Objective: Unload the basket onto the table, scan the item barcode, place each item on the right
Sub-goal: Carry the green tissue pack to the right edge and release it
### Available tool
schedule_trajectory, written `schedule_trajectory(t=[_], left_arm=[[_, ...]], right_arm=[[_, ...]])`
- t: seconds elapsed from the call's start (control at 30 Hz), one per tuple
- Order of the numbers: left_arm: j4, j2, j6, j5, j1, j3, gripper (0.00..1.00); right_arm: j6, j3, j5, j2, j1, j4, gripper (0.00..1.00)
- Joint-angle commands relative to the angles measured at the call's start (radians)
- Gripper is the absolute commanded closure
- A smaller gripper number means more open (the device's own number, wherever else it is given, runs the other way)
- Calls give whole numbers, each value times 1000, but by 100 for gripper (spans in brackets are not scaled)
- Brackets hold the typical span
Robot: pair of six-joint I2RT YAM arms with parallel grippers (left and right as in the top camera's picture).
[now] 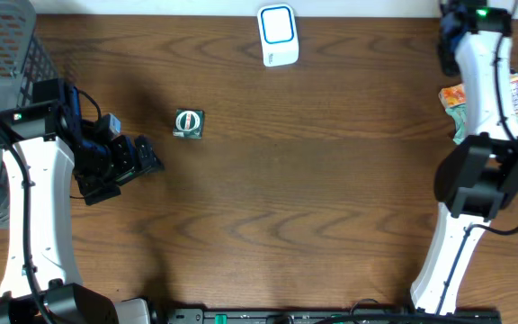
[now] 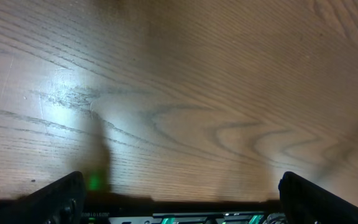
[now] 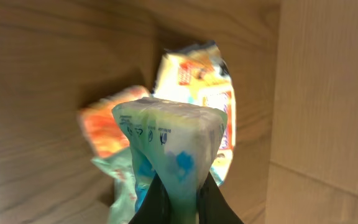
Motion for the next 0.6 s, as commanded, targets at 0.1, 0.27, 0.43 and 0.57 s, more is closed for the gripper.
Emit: schedule_trajectory(t=[0.1, 0.27, 0.43, 0.57], left_arm=[[-5, 0, -5, -2, -2, 2, 2], [-5, 0, -5, -2, -2, 2, 2], [-5, 0, -5, -2, -2, 2, 2], [-5, 0, -5, -2, -2, 2, 2]], right_arm=[[56, -18, -38, 7, -101, -16, 85], [89, -63, -42, 7, -141, -23, 53], [93, -120, -92, 7, -145, -8, 40], [132, -117, -194, -10, -126, 11, 34]])
